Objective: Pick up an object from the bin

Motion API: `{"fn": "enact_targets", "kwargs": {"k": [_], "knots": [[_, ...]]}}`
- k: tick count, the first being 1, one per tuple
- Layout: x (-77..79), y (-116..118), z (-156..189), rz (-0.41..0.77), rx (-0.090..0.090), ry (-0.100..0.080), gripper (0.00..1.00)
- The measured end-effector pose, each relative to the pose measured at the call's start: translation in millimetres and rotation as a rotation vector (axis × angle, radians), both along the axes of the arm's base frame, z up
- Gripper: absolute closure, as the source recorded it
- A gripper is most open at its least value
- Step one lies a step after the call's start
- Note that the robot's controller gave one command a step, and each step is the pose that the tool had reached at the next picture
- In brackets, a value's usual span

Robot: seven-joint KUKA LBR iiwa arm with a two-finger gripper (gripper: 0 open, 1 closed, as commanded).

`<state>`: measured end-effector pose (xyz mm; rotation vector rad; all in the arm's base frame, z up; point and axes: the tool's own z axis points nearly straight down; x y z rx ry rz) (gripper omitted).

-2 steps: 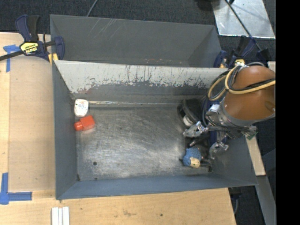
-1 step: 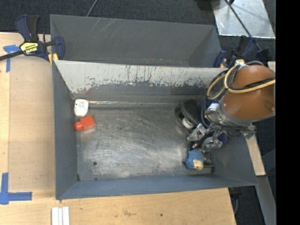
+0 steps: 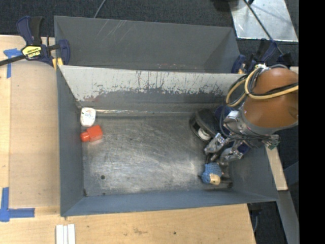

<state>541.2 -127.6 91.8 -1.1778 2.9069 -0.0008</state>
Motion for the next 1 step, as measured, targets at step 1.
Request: {"fn": "enact_targets", "kwargs": {"k": [1], "knots": [[-45.9, 0.3, 152.8, 0.030, -0.003, 0.005, 1.00]]}}
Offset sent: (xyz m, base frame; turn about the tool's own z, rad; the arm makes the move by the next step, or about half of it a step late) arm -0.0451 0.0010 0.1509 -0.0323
